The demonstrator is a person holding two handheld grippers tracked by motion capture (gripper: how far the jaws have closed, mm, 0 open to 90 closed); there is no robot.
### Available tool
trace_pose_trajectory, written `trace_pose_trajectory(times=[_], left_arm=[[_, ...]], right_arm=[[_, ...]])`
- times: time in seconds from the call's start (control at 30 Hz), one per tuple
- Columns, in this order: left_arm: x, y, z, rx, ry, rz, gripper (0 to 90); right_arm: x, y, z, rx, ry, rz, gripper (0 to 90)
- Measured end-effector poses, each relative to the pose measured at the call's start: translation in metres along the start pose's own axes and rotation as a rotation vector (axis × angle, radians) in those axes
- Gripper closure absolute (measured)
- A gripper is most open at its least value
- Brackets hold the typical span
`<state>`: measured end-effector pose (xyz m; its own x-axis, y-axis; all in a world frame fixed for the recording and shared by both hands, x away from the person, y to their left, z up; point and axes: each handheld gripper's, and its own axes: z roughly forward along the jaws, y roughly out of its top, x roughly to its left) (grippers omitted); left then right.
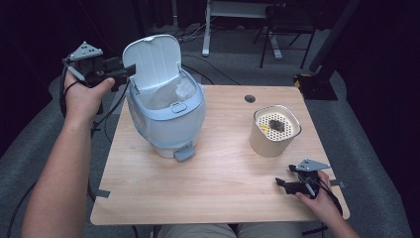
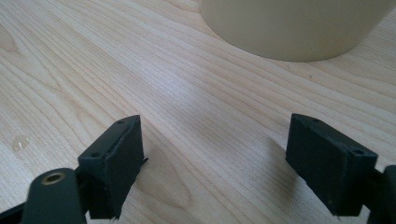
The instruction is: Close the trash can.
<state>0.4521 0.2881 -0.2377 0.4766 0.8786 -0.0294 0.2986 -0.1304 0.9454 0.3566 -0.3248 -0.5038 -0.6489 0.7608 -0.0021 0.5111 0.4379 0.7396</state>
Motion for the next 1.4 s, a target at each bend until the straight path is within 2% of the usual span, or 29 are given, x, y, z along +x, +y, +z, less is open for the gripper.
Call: trace_pose_trajectory(times=[0.1, 0.27, 0.37, 0.47, 0.6, 0.8, 0.93, 1.03, 1.27, 1.33, 1.4], left_arm=[[-0.001, 0.001, 0.003, -0.006, -0.028, 0.002, 36.6], [-0.002, 0.002, 0.002, -0.005, -0.051, 0.008, 34.6], [-0.004, 0.001, -0.002, -0.001, -0.069, 0.030, 37.4], [-0.011, -0.001, -0.008, 0.002, -0.115, 0.043, 40.6], [-0.024, -0.006, -0.013, 0.024, -0.147, 0.085, 40.1], [-0.038, -0.015, -0.015, 0.036, -0.210, 0.085, 41.0], [-0.049, -0.019, -0.014, 0.042, -0.289, 0.070, 45.1], [-0.055, -0.020, -0.010, 0.067, -0.317, 0.079, 48.5], [-0.067, -0.025, 0.006, 0.113, -0.399, 0.048, 53.4], [-0.070, -0.025, 0.010, 0.127, -0.409, 0.046, 54.7], [-0.071, -0.026, 0.015, 0.132, -0.396, 0.048, 56.2]], right_arm=[[0.000, 0.000, 0.000, -0.001, -0.001, 0.001, 19.4], [0.000, 0.000, 0.000, -0.001, -0.002, 0.001, 19.4], [0.000, 0.000, 0.000, -0.002, -0.001, 0.001, 19.4], [0.000, 0.000, 0.000, -0.001, -0.001, 0.000, 19.4], [0.000, 0.000, 0.000, 0.000, 0.000, 0.000, 19.4], [0.000, 0.000, 0.000, -0.001, -0.001, 0.001, 19.4], [0.000, 0.000, 0.000, 0.000, 0.000, 0.000, 19.4], [0.000, 0.000, 0.000, 0.000, -0.001, 0.000, 19.4], [0.000, 0.000, 0.000, 0.000, -0.002, 0.000, 19.4], [0.000, 0.000, 0.000, -0.001, -0.001, 0.001, 19.4], [0.000, 0.000, 0.000, 0.000, 0.000, 0.000, 19.4]])
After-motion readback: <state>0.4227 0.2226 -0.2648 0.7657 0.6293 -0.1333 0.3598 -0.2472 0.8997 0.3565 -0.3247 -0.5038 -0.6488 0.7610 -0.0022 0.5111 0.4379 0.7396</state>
